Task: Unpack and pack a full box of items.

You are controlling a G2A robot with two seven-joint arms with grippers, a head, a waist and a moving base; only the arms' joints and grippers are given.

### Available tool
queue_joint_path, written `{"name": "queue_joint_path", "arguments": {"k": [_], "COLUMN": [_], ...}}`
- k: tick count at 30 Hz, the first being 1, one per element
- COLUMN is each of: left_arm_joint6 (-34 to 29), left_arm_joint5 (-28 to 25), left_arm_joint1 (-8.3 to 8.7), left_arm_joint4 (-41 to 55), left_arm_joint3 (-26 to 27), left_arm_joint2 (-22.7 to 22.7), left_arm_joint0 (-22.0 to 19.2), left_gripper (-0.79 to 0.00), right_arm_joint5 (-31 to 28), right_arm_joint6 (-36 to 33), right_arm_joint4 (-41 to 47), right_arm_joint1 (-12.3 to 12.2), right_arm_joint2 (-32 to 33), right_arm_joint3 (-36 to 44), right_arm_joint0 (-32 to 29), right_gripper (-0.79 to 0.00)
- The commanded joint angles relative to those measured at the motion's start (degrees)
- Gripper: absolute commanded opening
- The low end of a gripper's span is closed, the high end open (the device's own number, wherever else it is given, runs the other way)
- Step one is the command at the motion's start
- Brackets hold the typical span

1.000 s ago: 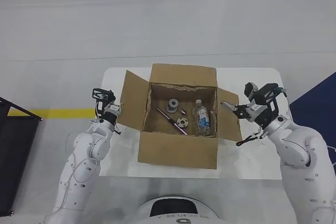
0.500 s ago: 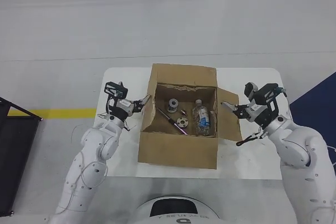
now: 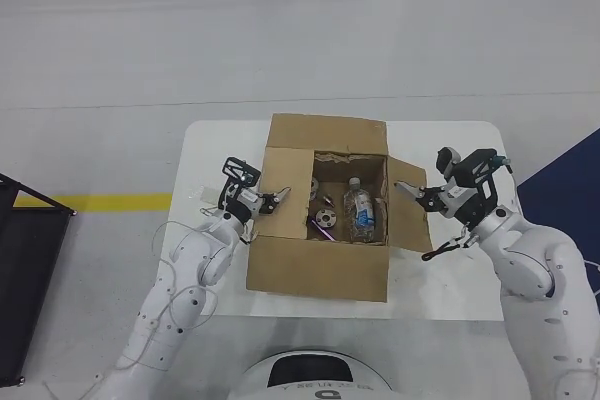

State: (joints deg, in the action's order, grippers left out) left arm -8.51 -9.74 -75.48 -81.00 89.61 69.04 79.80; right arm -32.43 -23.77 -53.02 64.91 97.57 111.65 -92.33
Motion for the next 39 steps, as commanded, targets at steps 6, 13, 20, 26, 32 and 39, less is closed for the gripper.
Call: {"name": "queue_joint_path", "arguments": {"k": [6,13,20,26,32,39], "left_arm_joint6": [0.0,0.0,0.0,0.0,0.0,0.0], "left_arm_joint5": [0.0,0.0,0.0,0.0,0.0,0.0], "left_arm_joint1": [0.01,0.01,0.01,0.01,0.01,0.01], "left_arm_joint4": [0.0,0.0,0.0,0.0,0.0,0.0], "left_arm_joint3": [0.0,0.0,0.0,0.0,0.0,0.0], "left_arm_joint2": [0.0,0.0,0.0,0.0,0.0,0.0], "left_arm_joint0": [0.0,0.0,0.0,0.0,0.0,0.0], "left_gripper": [0.0,0.0,0.0,0.0,0.0,0.0], "right_arm_joint5": [0.0,-0.5,3.8,7.7,5.9,16.1], "right_arm_joint6": [0.0,-7.9,-31.5,-45.7,-54.0,-64.2], "right_arm_joint4": [0.0,16.8,36.6,36.1,44.7,73.4], "right_arm_joint1": [0.0,-0.7,-2.7,-3.7,-3.5,-4.9], "right_arm_joint2": [0.0,4.6,6.0,0.1,-7.1,-9.9], "right_arm_joint3": [0.0,-8.9,-28.9,-49.2,-61.6,-65.4], "right_arm_joint0": [0.0,3.2,15.6,28.8,36.0,38.1], "right_gripper": [0.0,0.0,0.0,0.0,0.0,0.0]}}
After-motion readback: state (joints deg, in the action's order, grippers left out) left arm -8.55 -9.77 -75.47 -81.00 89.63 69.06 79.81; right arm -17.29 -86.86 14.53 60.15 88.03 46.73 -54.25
